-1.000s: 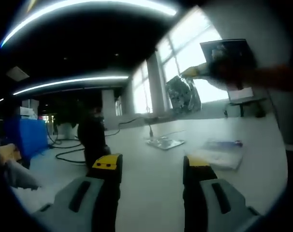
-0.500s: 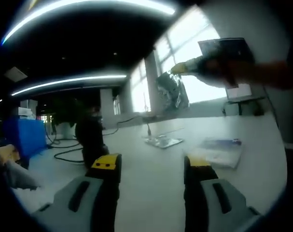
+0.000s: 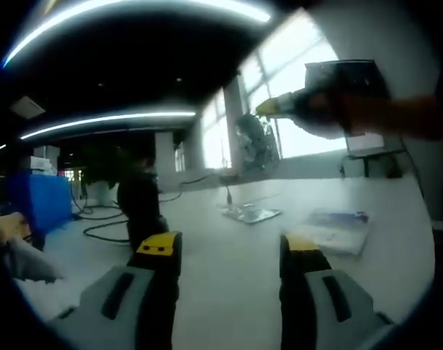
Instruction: Clip sheet goods on table flip sheet goods clip sheet goods scan sheet goods put sheet goods back to table
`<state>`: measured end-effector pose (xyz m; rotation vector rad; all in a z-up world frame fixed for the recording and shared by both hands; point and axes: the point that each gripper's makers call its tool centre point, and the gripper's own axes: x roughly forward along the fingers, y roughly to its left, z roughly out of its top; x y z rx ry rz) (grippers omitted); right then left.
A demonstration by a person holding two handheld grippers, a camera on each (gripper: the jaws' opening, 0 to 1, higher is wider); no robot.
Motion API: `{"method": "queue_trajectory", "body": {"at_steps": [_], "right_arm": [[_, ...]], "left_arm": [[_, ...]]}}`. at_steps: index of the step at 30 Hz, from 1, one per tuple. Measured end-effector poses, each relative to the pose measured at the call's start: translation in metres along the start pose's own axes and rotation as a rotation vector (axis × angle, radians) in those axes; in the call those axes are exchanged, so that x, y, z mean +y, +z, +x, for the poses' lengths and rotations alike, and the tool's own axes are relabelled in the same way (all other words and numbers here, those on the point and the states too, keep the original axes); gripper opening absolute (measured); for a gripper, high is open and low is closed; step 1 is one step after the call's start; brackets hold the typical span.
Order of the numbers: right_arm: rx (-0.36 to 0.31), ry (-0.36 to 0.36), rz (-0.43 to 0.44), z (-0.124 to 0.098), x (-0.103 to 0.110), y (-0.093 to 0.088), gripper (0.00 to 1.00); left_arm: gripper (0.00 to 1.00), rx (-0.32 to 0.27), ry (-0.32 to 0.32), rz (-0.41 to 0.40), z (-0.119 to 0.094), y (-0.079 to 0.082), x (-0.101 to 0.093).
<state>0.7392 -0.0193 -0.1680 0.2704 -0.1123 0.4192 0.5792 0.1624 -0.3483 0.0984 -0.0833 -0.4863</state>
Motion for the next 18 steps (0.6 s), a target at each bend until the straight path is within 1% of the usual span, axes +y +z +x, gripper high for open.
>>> {"method": "queue_trajectory", "body": {"at_steps": [4, 7, 13, 18], "right_arm": [[-0.012, 0.003, 0.004, 0.006, 0.006, -0.004, 0.00], [-0.022, 0.005, -0.010, 0.010, 0.012, -0.008, 0.00], [-0.067, -0.004, -0.043, 0.018, 0.019, -0.010, 0.00], [-0.073, -0.010, -0.055, 0.021, 0.022, -0.017, 0.00]], "left_arm": [[0.46, 0.003, 0.000, 0.000, 0.000, 0.000, 0.000], [0.46, 0.007, 0.001, 0.003, 0.000, -0.001, -0.001], [0.46, 0.001, 0.005, 0.004, -0.001, 0.000, 0.000], [0.46, 0.002, 0.005, 0.001, -0.001, 0.000, 0.000]]}}
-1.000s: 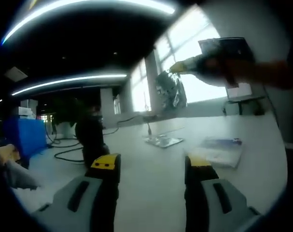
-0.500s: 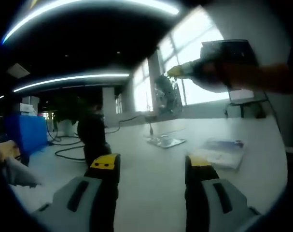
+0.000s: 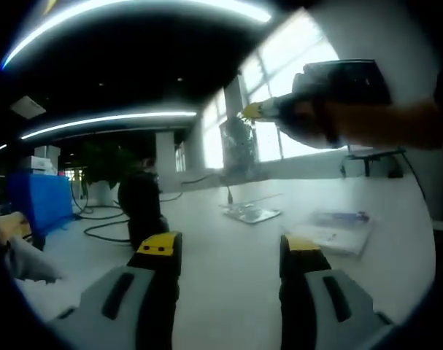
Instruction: Clip sheet goods on table flip sheet goods clip sheet goods scan sheet goods put sheet goods back to table
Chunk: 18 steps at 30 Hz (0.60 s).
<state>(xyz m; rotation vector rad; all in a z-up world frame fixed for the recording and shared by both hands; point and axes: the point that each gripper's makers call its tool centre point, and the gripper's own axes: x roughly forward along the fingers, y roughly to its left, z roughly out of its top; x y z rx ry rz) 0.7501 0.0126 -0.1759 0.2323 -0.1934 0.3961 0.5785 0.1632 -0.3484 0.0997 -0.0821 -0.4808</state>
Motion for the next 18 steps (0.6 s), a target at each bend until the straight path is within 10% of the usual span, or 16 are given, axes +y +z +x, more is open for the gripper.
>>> {"method": "queue_trajectory", "body": {"at_steps": [18], "right_arm": [[0.001, -0.012, -0.007, 0.020, -0.002, -0.014, 0.00]], "left_arm": [[0.46, 0.014, 0.000, 0.029, 0.001, -0.002, -0.002]]}}
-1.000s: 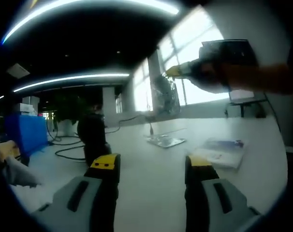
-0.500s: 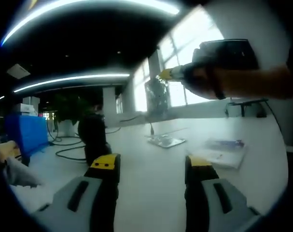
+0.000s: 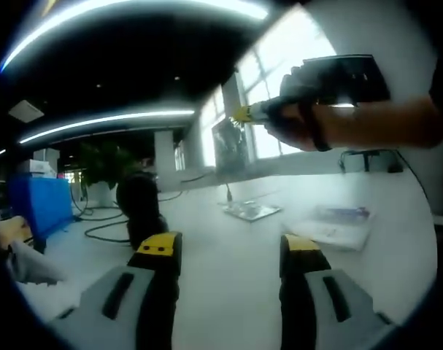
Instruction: Clip sheet goods on table flip sheet goods clip sheet goods scan sheet goods put sheet goods back to table
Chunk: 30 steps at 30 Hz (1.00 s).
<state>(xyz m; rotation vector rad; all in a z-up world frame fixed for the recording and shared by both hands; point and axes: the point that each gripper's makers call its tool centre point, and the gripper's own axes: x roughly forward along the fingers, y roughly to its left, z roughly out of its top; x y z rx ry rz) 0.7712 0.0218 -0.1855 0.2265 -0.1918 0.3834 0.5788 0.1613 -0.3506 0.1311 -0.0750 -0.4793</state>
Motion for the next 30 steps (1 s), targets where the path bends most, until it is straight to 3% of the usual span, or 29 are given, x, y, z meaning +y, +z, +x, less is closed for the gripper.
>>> {"method": "queue_trajectory", "body": {"at_steps": [30], "right_arm": [[0.006, -0.042, -0.033, 0.010, 0.014, -0.029, 0.00]], "left_arm": [[0.46, -0.013, 0.012, -0.021, -0.001, 0.002, 0.004]]}}
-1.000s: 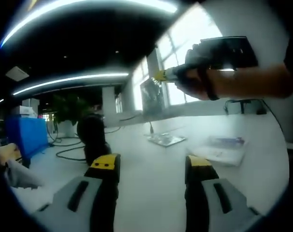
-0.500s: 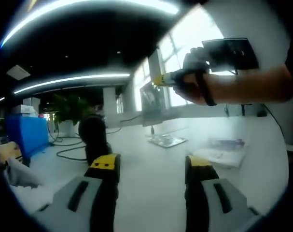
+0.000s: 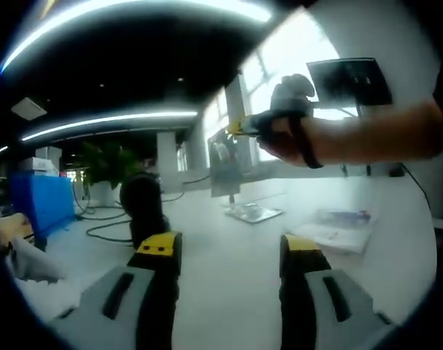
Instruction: Clip sheet goods on table flip sheet goods clip sheet goods scan sheet goods put sheet goods back to table
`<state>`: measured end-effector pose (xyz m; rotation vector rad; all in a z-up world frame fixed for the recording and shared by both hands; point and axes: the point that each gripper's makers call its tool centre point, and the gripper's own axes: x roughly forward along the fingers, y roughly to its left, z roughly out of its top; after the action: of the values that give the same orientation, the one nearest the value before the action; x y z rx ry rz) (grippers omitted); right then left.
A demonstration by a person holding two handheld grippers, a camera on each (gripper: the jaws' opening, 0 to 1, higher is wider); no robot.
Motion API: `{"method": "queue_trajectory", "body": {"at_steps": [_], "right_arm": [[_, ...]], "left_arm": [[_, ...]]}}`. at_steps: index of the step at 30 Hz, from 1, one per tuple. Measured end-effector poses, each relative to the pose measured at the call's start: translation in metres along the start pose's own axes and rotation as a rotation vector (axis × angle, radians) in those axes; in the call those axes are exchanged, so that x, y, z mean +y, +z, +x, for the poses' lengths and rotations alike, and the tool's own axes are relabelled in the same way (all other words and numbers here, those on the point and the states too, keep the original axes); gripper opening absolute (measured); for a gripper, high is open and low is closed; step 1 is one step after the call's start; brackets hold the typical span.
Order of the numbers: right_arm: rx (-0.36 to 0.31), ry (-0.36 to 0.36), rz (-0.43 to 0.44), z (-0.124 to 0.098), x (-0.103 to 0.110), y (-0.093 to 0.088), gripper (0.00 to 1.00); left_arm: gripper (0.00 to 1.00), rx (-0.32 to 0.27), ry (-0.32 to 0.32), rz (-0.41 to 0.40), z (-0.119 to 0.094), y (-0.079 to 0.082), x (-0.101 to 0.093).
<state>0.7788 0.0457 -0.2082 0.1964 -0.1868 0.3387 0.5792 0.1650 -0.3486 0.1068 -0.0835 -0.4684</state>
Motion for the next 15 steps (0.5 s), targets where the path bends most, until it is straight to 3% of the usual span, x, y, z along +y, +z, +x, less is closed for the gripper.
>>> {"method": "queue_trajectory", "body": {"at_steps": [15], "right_arm": [[-0.001, 0.022, -0.021, -0.002, 0.012, -0.004, 0.00]], "left_arm": [[0.46, 0.004, 0.004, 0.008, -0.001, -0.001, 0.001]]}}
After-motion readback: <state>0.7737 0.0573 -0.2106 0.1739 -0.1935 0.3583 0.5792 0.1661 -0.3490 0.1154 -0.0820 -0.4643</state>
